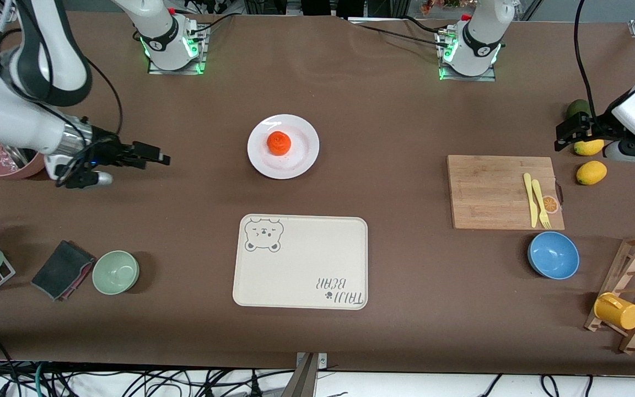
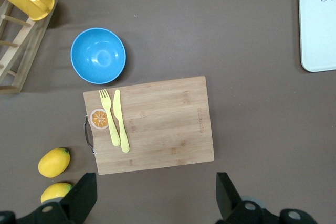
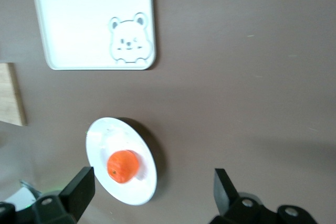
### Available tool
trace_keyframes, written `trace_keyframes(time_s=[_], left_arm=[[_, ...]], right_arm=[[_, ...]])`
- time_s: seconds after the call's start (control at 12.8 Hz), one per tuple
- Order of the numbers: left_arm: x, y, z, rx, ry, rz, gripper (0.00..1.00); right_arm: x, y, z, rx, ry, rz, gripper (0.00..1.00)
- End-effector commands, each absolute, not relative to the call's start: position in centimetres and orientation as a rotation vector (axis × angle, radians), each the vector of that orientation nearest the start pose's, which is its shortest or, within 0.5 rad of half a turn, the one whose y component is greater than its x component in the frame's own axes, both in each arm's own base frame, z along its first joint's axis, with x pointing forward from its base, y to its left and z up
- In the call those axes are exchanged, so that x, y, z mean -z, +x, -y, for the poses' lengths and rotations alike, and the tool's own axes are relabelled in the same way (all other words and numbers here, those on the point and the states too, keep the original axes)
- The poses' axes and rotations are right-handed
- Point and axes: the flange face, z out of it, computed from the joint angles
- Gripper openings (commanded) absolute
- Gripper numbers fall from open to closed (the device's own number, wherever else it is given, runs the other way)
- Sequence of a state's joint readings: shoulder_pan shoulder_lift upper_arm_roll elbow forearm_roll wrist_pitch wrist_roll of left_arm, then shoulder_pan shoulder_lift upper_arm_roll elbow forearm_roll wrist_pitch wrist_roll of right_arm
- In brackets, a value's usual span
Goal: Place orange and plate with both arms
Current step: 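Move the right gripper to the white plate's rim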
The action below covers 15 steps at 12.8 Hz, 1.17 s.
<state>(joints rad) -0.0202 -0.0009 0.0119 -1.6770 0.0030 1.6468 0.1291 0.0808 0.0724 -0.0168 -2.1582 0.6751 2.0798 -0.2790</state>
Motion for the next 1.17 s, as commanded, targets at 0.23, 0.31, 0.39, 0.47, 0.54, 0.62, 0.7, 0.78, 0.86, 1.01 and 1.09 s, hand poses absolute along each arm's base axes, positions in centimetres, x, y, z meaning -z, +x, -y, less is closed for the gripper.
trace_keyframes(time_s=[0.23, 0.31, 0.39, 0.47, 0.54, 0.62, 0.7, 0.78, 0.86, 1.01, 1.09], left_arm=[[-58.2, 55.3, -0.4, -0.056, -3.109, -0.312, 1.00], [-58.0, 55.4, -0.6, -0.061, -3.109, -0.307, 1.00], [-58.2, 55.5, -0.6, -0.052, -3.118, -0.302, 1.00], [-58.4, 55.6, -0.7, -0.049, -3.123, -0.299, 1.00], [-58.2, 55.7, -0.6, -0.054, -3.123, -0.301, 1.00], [-57.8, 55.9, -0.4, -0.063, -3.122, -0.308, 1.00], [-57.9, 55.9, -0.2, -0.061, -3.121, -0.313, 1.00], [-57.9, 55.9, 0.4, -0.061, -3.119, -0.327, 1.00], [-57.9, 55.9, 0.7, -0.061, -3.118, -0.337, 1.00], [-57.7, 56.0, 0.7, -0.066, -3.118, -0.337, 1.00], [-57.7, 56.0, 0.7, -0.066, -3.118, -0.337, 1.00]], right_arm=[[-27.5, 49.9, -9.1, -0.060, -2.390, 0.001, 1.00], [-26.3, 49.3, -10.4, -0.053, -2.382, 0.006, 1.00], [-25.1, 48.5, -11.6, -0.033, -2.377, -0.005, 1.00], [-24.1, 47.5, -12.9, -0.015, -2.366, -0.017, 1.00], [-23.3, 46.5, -14.0, -0.004, -2.362, -0.022, 1.00], [-22.6, 45.5, -14.6, 0.002, -2.368, -0.024, 1.00], [-22.0, 44.5, -14.9, 0.001, -2.375, -0.036, 1.00], [-21.4, 43.7, -15.1, -0.009, -2.375, -0.056, 1.00], [-20.9, 43.0, -15.1, -0.001, -2.378, -0.048, 1.00], [-19.4, 41.5, -15.3, 0.003, -2.355, -0.062, 1.00], [-18.8, 40.7, -15.9, 0.016, -2.348, -0.067, 0.99]])
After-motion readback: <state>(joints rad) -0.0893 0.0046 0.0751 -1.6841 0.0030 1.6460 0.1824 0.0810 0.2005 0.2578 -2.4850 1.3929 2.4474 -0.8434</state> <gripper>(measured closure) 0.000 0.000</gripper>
